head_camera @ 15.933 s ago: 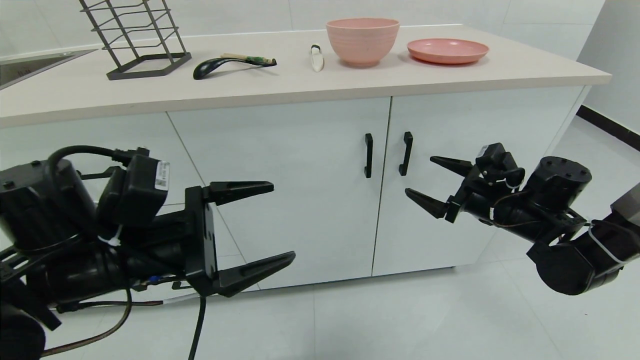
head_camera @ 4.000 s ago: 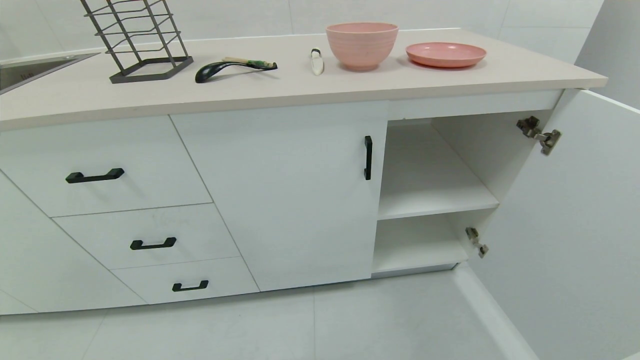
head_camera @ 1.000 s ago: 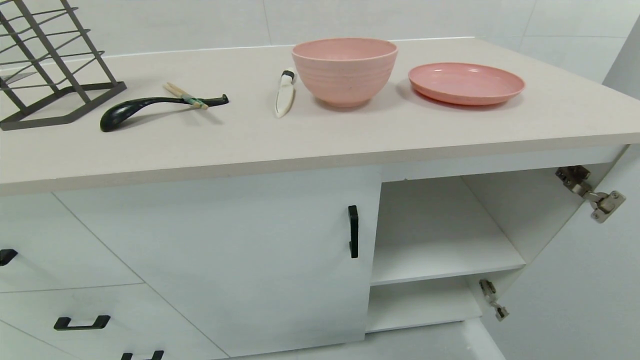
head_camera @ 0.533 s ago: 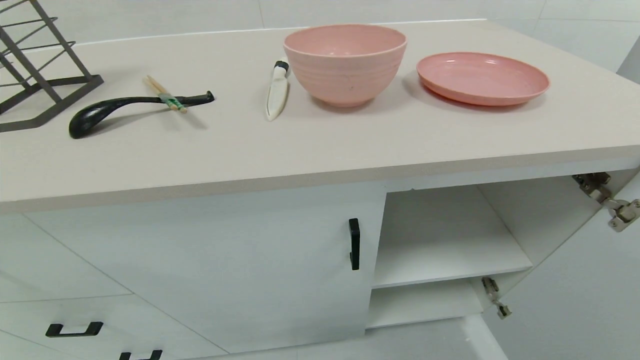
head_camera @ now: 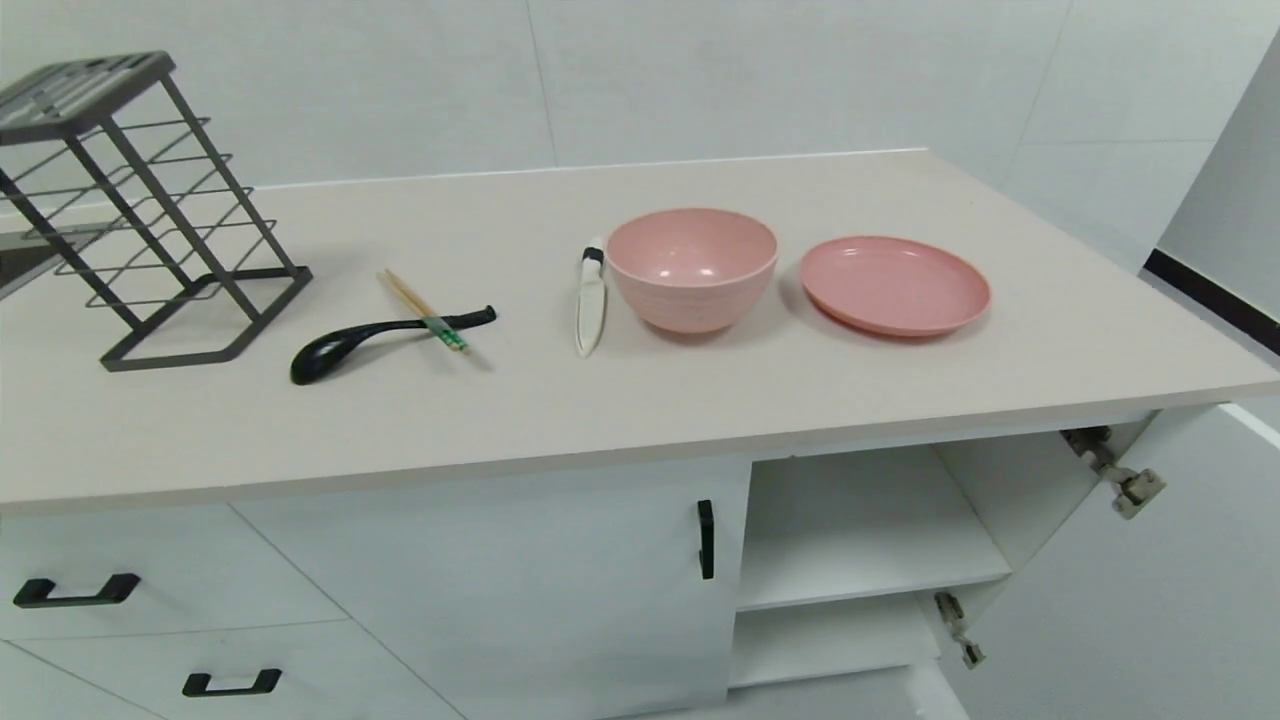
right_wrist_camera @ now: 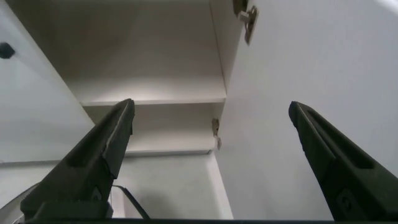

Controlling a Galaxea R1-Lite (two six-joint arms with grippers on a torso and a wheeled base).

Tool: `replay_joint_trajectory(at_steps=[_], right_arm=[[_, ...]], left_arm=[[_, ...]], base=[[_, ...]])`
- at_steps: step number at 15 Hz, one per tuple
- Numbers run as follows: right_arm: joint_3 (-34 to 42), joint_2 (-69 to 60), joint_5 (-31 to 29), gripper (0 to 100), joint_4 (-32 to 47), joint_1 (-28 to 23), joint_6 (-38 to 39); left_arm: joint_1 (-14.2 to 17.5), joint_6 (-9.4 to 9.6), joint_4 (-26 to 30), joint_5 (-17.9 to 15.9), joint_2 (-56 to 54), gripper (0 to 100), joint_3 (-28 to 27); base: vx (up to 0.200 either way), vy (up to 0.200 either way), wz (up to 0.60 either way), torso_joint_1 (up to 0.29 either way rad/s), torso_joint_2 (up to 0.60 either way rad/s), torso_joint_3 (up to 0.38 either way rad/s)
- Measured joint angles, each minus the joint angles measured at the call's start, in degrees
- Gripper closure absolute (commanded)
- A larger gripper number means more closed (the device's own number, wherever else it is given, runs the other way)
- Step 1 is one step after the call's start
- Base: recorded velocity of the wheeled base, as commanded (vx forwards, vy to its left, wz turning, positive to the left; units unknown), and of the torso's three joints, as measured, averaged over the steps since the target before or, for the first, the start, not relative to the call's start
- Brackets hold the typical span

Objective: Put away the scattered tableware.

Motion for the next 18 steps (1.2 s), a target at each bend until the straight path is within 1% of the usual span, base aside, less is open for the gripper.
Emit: replay_joint_trajectory(at_steps=[2,6,16,18], right_arm=[[0.00,-0.02,0.00,0,0.00,0.00,-0.01],[0.00,-0.05,0.00,0,0.00,0.00,0.00],[0.00,-0.09,0.00,0,0.00,0.00,0.02],[0.00,-0.09,-0.02,0,0.00,0.00,0.00]], left_arm=[[0.02,0.00,-0.01,0.00,0.00,0,0.00],[0.02,0.00,0.00,0.00,0.00,0,0.00],[0.02,0.00,-0.04,0.00,0.00,0,0.00],[0.02,0.00,-0.01,0.00,0.00,0,0.00]], base=[[0.000,0.000,0.00,0.105,-0.49,-0.224],[0.000,0.000,0.00,0.366,-0.49,-0.233],[0.000,0.000,0.00,0.283,-0.53,-0.254],[0.000,0.000,-0.60,0.303,-0.58,-0.288]])
